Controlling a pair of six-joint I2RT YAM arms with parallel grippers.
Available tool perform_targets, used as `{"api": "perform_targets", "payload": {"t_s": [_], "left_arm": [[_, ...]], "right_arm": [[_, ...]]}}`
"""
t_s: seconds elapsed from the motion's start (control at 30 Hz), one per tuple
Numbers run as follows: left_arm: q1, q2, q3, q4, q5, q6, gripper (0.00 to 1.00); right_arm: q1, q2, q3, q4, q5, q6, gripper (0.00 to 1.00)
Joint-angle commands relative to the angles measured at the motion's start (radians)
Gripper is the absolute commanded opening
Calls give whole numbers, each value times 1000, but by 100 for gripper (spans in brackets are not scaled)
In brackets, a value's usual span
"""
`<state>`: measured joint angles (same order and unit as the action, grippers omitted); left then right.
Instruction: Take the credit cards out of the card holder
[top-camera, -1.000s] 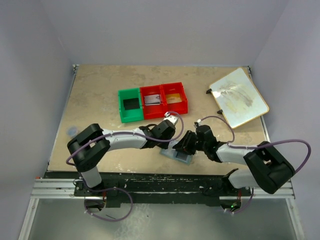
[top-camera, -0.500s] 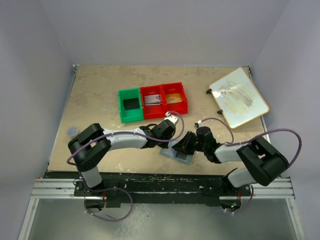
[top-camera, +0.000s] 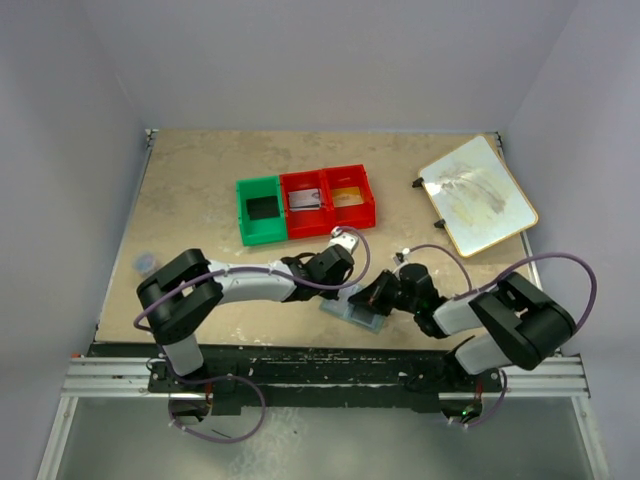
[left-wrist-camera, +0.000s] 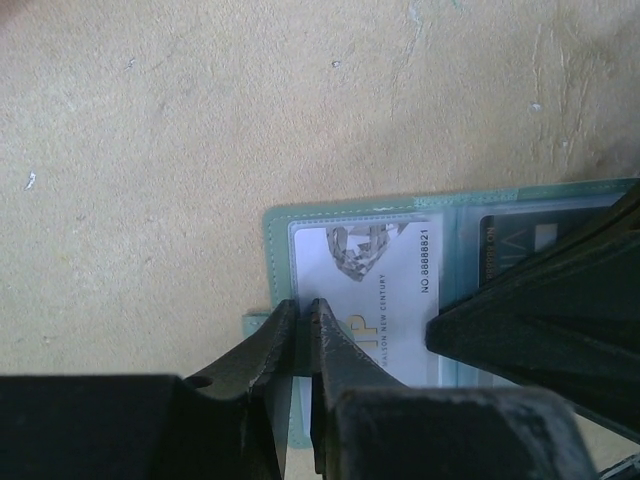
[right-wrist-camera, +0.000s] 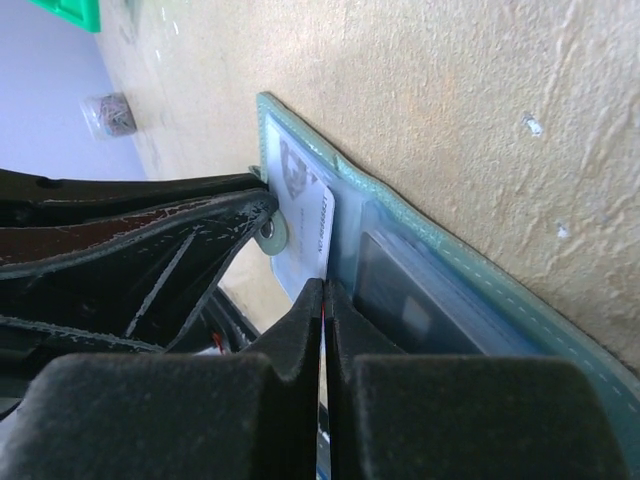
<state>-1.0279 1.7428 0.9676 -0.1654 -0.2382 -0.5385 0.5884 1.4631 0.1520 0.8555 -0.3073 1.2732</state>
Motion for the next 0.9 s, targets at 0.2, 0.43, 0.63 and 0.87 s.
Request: {"api": "perform_targets", "payload": {"t_s": [0.2, 0.43, 0.63, 0.87], "left_arm": [[-22, 6, -69, -47, -81, -66, 4], [-24, -11, -78, -43, -81, -71, 3], [-25, -88, -62, -58, -93, -77, 6], [-30, -204, 16, -46, -39, -81, 28]], "right_arm": [[-36, -288, -33, -250, 23, -31, 0], [-66, -447, -50, -450, 42, -75, 0], [-87, -434, -81, -411, 20, -63, 0], [-87, -295, -30, -344, 14, -94, 0]]}}
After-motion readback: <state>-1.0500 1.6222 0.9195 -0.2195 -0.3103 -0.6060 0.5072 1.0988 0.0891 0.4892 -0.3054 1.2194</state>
